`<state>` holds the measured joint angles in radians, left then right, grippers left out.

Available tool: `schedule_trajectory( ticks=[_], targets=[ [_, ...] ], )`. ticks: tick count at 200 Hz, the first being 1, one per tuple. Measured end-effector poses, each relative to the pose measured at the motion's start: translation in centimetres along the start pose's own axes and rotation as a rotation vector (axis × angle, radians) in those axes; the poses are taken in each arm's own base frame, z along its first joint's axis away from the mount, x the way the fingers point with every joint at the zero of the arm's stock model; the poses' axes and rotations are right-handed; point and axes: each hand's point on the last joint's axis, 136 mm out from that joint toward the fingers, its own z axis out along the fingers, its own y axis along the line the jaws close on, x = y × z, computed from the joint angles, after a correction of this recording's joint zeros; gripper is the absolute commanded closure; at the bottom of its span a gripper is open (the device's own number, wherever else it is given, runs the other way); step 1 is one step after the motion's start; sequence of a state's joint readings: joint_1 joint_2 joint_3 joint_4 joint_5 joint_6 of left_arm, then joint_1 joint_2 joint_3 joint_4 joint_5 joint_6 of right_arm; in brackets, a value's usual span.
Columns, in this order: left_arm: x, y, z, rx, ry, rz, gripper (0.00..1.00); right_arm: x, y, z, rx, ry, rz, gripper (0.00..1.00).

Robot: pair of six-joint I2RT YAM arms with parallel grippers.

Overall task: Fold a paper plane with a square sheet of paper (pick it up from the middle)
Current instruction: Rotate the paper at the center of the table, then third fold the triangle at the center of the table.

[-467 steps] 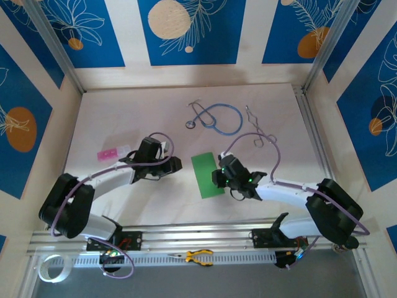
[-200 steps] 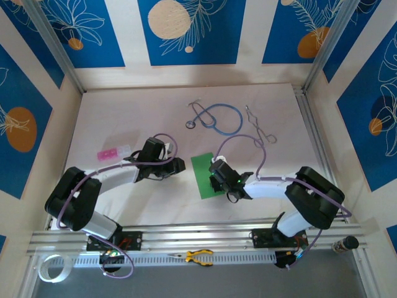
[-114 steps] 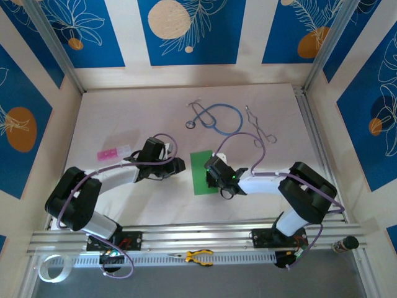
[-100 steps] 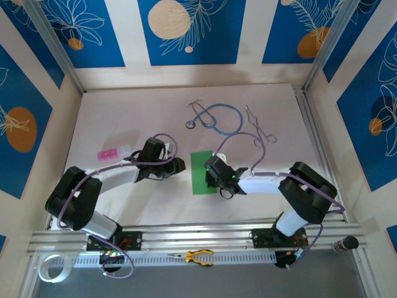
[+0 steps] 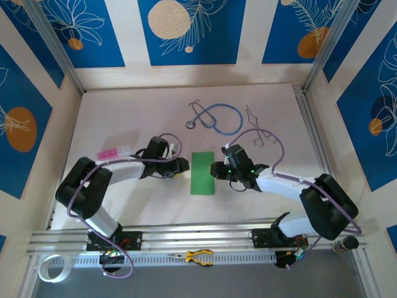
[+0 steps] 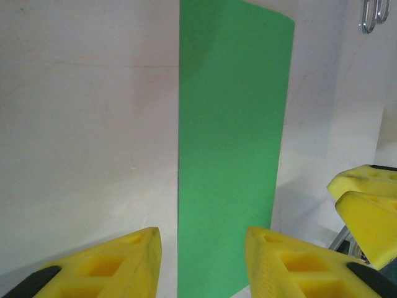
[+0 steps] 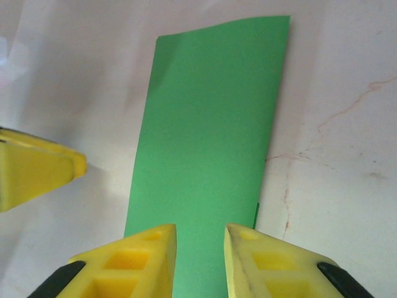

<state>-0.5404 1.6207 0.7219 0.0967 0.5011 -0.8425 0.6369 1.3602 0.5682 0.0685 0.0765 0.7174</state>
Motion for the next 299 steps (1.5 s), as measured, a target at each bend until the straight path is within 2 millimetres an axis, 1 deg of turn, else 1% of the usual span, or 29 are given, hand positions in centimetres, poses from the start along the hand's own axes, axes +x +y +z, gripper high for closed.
schedule_trajectory(
  ticks=[23,42,68,88,120,168,185,299],
  targets=[
    [0.2,0.1,0.3,0.001,0.01,-0.012,0.62,0.2,0.2,0.2,-0.048,0.039,0.002,0.79],
    [0.2,0.1,0.5,0.005,0.01,-0.011,0.62,1.0,0.3,0.8,-0.074,0.083,0.004,0.8],
    [0.3,0.2,0.9,0.009,0.024,-0.016,0.64,2.1,-0.1,1.7,-0.088,0.145,0.028,0.82],
    [0.6,0.5,1.5,0.006,0.041,-0.021,0.64,2.6,-0.7,2.2,-0.092,0.175,0.06,0.82],
    [1.1,0.8,1.9,0.007,0.067,-0.027,0.64,2.8,-1.4,2.6,-0.104,0.207,0.112,0.82],
    [1.1,0.5,2.3,0.023,0.081,-0.024,0.66,3.1,-2.1,3.0,-0.104,0.236,0.164,0.85],
    [1.1,0.4,2.5,0.028,0.089,-0.026,0.68,3.0,-2.0,3.1,-0.103,0.241,0.173,0.86],
    [1.0,0.1,2.9,0.054,0.098,-0.049,0.69,2.9,-2.1,3.4,-0.089,0.255,0.201,0.87]
  ],
)
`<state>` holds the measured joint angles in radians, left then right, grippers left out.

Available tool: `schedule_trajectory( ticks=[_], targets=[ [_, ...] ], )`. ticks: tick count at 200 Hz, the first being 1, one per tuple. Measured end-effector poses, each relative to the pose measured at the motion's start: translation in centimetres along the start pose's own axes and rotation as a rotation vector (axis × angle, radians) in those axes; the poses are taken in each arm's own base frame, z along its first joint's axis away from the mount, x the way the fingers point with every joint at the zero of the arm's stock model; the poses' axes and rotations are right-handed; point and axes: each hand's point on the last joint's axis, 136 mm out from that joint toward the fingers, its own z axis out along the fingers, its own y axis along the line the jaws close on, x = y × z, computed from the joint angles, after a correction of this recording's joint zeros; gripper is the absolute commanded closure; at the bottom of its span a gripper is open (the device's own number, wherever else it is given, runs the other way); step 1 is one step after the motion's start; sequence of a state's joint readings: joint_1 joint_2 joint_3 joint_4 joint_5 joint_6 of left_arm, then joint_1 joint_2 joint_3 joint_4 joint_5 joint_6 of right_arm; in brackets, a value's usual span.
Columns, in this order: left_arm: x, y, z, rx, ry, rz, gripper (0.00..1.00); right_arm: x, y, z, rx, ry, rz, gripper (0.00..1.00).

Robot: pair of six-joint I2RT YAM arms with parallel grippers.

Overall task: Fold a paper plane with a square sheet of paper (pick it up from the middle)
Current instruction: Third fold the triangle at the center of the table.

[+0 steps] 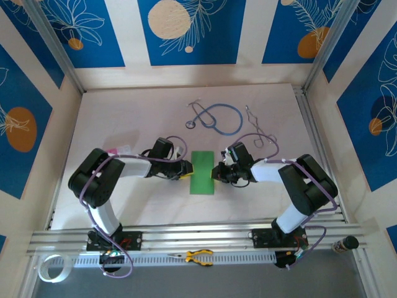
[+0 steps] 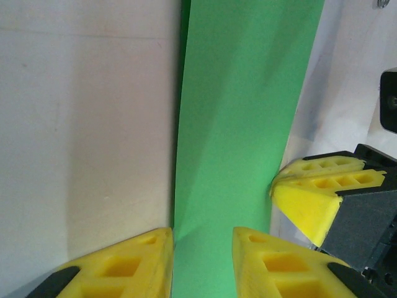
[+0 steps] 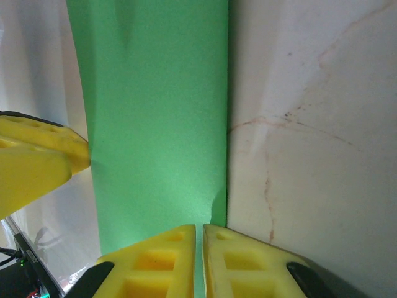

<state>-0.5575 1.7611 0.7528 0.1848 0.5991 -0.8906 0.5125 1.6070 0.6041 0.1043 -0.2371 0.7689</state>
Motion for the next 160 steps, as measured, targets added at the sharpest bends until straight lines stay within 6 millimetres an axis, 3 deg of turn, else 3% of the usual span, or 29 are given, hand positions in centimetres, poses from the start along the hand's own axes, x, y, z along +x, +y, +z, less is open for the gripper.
schedule_trajectory(
  ticks=[83,160],
  targets=[
    [-0.4,-0.9,0.3,0.039,-0.013,-0.003,0.73,0.0,0.0,0.0,0.0,-0.001,0.004,0.86],
    [-1.1,-1.9,0.2,0.087,-0.047,0.003,0.63,0.0,0.0,0.0,0.0,0.0,0.003,0.86]
  ],
)
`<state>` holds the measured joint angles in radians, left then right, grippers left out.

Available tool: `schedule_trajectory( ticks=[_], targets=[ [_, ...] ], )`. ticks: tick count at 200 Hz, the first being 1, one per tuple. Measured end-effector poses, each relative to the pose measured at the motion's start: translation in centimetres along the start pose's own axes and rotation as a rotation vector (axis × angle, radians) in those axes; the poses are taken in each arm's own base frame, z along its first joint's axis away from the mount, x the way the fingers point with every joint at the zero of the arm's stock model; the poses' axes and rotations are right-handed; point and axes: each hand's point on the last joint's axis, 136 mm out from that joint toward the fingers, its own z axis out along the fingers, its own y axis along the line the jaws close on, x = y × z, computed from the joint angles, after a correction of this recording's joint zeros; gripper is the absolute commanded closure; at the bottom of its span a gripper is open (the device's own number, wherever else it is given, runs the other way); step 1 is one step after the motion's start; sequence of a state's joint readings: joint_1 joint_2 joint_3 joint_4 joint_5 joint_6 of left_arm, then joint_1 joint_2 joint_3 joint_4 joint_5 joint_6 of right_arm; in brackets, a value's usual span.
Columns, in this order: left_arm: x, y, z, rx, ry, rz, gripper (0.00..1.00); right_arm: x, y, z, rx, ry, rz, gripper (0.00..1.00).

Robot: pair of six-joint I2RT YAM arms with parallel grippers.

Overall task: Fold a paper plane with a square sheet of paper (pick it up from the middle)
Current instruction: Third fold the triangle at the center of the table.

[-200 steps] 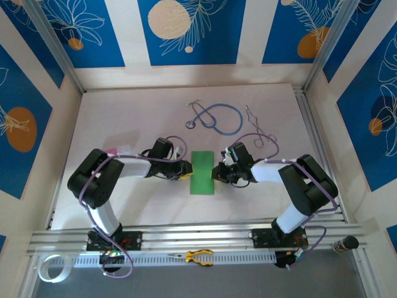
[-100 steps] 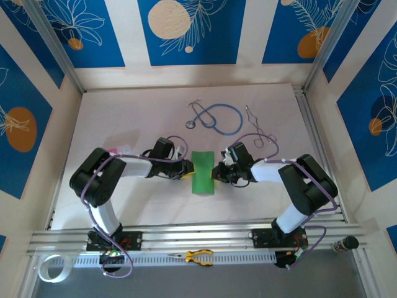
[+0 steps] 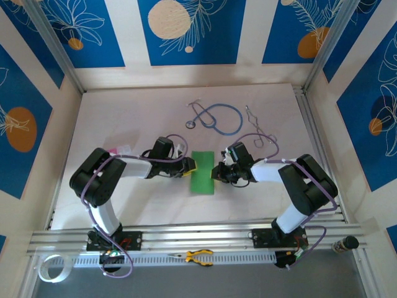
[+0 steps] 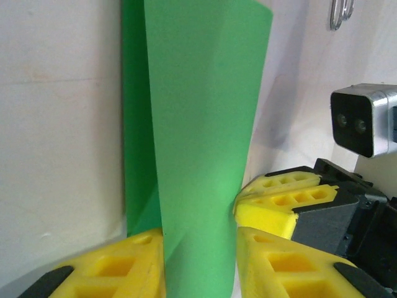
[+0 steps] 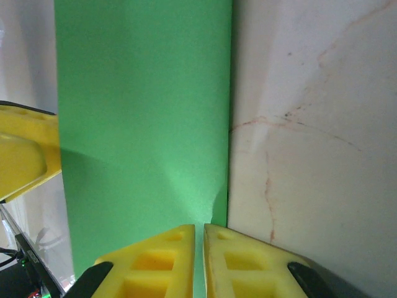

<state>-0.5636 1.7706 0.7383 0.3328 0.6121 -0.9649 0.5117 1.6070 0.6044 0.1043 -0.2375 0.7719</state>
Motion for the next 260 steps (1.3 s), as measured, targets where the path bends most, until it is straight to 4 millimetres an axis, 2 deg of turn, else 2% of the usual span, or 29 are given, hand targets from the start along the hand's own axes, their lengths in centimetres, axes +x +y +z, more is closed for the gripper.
schedule_trajectory(
  ticks=[51,92,123,156,181,214,233,260],
  targets=[
    [-0.5,-0.7,0.0,0.025,-0.022,0.018,0.66,0.0,0.0,0.0,-0.002,0.002,0.0,0.85],
    [-0.6,-0.7,0.0,0.029,-0.023,0.006,0.76,0.0,0.1,0.0,-0.008,0.003,-0.001,0.84],
    [-0.3,-0.4,0.0,0.022,-0.018,-0.006,0.89,0.1,0.4,0.0,-0.018,0.007,-0.005,0.81],
    [-0.2,-0.3,0.0,0.02,-0.016,-0.006,0.95,0.0,0.8,-0.3,-0.032,0.003,-0.024,0.78],
    [-0.1,-0.2,-0.1,0.015,-0.013,-0.015,0.99,-0.5,2.4,-1.7,-0.059,-0.04,-0.093,0.71],
    [0.4,-0.5,-0.9,-0.004,-0.002,-0.036,1.0,-0.4,5.6,-3.9,-0.103,-0.106,-0.27,0.6],
    [0.4,-0.7,-1.3,-0.02,0.001,-0.055,1.0,0.9,7.2,-4.0,-0.095,-0.12,-0.42,0.58],
    [0.3,-1.1,-1.6,-0.042,0.006,-0.08,1.0,4.4,9.4,-2.9,-0.071,-0.106,-0.688,0.54]
  ],
)
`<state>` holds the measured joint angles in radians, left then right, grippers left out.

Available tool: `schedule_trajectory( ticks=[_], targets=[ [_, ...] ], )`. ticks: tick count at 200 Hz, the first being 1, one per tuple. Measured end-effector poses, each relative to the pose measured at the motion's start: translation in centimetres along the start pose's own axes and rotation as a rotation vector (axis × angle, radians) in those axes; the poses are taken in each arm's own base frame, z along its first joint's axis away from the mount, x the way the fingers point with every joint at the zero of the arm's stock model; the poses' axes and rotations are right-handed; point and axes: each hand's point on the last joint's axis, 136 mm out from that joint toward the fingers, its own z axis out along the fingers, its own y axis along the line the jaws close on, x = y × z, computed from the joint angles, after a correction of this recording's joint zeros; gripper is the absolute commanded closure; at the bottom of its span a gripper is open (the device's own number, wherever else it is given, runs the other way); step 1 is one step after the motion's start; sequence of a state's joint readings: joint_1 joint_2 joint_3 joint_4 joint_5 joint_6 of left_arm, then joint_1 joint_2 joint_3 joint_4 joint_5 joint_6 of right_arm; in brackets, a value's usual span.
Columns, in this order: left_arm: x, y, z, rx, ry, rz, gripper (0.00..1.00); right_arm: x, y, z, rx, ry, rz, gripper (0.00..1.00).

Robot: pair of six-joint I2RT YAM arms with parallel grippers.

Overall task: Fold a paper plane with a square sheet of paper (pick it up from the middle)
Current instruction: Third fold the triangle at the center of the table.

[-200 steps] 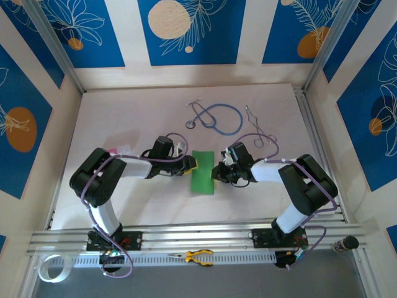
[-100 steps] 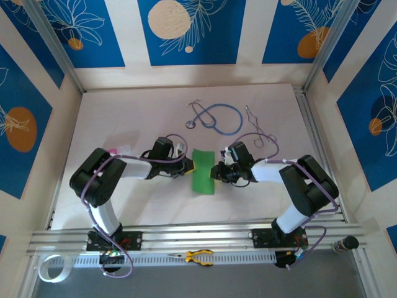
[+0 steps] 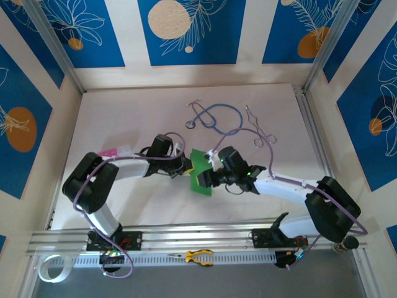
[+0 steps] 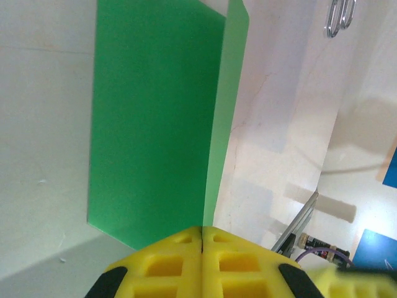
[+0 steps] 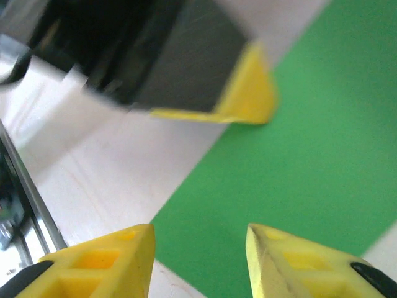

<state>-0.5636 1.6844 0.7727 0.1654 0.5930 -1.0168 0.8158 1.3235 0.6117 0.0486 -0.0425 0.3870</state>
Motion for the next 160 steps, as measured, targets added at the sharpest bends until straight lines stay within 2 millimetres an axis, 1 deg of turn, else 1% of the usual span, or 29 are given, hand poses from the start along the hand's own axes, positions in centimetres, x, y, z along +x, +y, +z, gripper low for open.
schedule_trajectory(
  ticks=[19,41,52,64,83,113,144,160],
  targets=[
    [0.0,-0.1,-0.2,-0.01,-0.001,-0.013,1.0,1.0,2.2,0.6,-0.011,0.013,-0.153,0.54],
    [0.1,0.1,-0.3,-0.022,-0.004,-0.031,1.0,1.5,4.1,1.1,-0.006,-0.006,-0.299,0.52],
    [0.1,0.3,-0.3,-0.028,-0.005,-0.041,1.0,1.6,4.8,1.4,0.004,-0.018,-0.357,0.52],
    [0.0,0.3,-0.3,-0.029,-0.007,-0.049,1.0,1.9,5.1,1.8,0.028,-0.024,-0.402,0.51],
    [0.0,0.3,-0.3,-0.028,-0.008,-0.066,1.0,2.6,4.9,2.6,0.088,-0.019,-0.457,0.51],
    [-0.1,0.2,-0.3,-0.024,-0.011,-0.071,1.0,3.7,3.8,4.1,0.212,0.007,-0.518,0.51],
    [-0.2,0.0,-0.3,-0.016,-0.015,-0.079,1.0,3.7,2.7,4.6,0.32,0.001,-0.551,0.53],
    [-0.2,-0.1,-0.3,-0.014,-0.016,-0.079,1.0,3.5,2.2,4.5,0.357,-0.007,-0.556,0.57]
  ],
)
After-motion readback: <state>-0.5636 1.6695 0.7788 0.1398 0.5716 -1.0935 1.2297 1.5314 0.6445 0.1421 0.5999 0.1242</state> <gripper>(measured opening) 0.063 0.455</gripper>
